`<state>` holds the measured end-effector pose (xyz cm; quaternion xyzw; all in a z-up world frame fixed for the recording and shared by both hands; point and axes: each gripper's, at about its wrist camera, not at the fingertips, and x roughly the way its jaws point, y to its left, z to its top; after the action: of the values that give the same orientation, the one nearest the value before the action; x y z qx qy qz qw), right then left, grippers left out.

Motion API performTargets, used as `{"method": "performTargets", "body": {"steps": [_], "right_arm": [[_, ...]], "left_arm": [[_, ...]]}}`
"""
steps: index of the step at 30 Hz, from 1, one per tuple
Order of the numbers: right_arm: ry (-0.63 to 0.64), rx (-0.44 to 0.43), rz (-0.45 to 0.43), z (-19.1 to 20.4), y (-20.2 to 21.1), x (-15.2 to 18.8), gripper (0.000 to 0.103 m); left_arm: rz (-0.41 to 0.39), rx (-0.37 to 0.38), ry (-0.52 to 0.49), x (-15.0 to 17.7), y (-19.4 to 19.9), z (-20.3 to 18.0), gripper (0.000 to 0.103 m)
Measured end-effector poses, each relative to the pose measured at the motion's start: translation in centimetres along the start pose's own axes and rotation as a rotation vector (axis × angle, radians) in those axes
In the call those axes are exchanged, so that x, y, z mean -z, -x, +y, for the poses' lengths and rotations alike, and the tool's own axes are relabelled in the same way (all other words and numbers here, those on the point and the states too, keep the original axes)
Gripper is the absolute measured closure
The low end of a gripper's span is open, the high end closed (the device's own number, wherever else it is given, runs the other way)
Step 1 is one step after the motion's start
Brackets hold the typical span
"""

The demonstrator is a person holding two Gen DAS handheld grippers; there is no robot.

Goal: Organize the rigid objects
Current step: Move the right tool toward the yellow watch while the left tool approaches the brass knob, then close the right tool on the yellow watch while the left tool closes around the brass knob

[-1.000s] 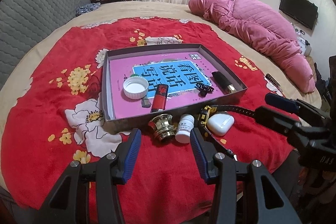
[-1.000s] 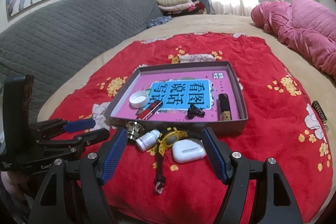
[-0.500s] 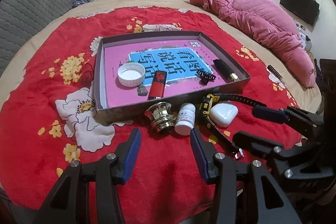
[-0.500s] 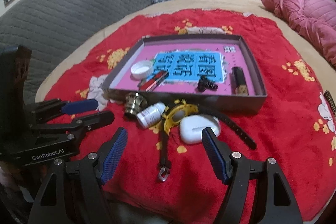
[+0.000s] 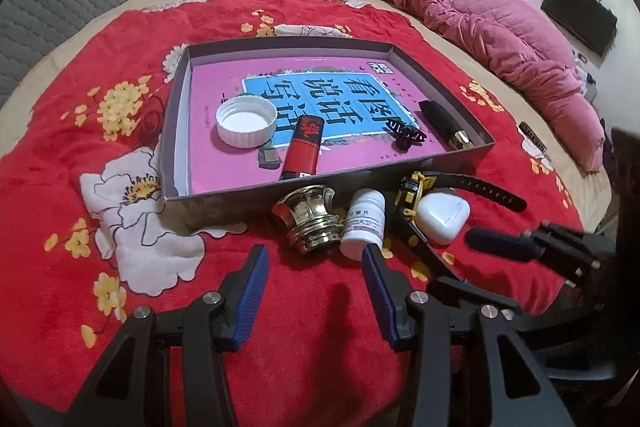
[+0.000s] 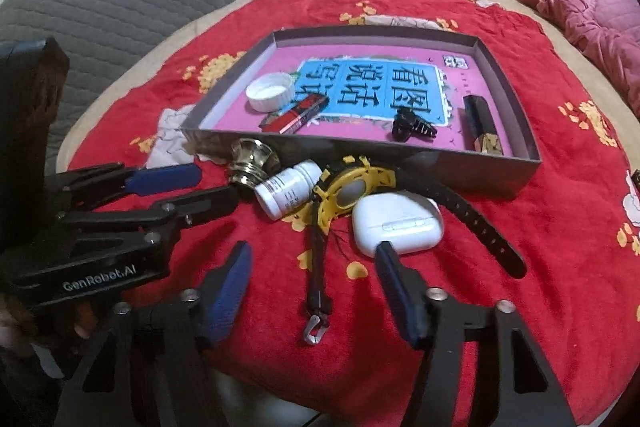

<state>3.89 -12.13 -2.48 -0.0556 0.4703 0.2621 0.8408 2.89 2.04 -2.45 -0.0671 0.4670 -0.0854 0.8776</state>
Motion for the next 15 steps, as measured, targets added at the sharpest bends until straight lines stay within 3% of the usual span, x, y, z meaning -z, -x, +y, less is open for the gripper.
{"method": "performTargets", "body": {"steps": [10, 15], "right_arm": [[-0.001, -0.003, 0.030, 0.0, -1.5, -0.2, 0.067], [-0.003, 0.008, 0.051, 0.0, -2.5, -0.3, 0.071]], "left_arm": [[0.006, 0.030, 0.079, -0.5, -1.0, 1.2, 0.055], [0.008, 0.045, 0.108, -0.7, -1.4, 1.3, 0.055]]}}
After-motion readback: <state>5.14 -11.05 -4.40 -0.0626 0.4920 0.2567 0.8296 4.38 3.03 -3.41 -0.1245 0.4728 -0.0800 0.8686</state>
